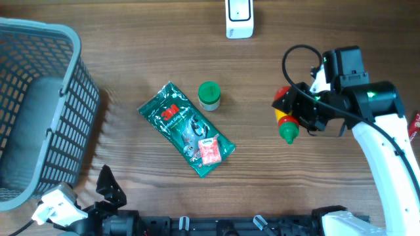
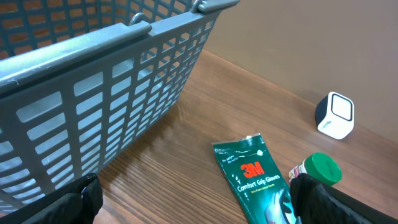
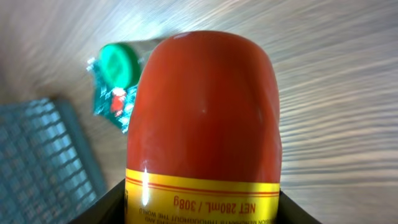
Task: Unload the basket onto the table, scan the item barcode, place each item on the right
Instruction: 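Rotate the sriracha bottle upright and carry it rightward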
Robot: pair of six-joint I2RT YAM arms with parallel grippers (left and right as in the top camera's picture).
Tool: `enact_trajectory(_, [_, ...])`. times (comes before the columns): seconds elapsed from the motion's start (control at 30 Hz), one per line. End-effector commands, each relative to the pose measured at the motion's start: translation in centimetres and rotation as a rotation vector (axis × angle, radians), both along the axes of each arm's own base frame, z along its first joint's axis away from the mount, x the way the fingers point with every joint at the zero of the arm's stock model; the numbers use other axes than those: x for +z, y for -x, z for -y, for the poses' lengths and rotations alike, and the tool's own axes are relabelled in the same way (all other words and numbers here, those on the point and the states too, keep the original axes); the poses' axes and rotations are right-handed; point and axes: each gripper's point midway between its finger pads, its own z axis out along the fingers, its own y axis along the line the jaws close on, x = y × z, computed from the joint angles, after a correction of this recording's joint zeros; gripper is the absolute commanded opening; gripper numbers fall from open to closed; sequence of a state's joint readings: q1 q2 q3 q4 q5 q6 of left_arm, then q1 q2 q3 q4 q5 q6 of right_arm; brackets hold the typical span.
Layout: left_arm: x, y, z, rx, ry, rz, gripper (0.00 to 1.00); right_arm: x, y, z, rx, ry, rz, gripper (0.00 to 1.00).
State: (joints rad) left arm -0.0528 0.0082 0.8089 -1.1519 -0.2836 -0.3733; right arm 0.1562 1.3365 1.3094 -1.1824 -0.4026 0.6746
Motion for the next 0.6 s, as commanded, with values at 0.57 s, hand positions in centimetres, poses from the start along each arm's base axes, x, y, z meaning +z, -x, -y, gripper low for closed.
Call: enact_trajectory(0.57, [0.1,0.0,0.0,0.002,0.003,0.008,1.00,11.7,2.8,-9.8,0.706,-0.774,0.449,0.16])
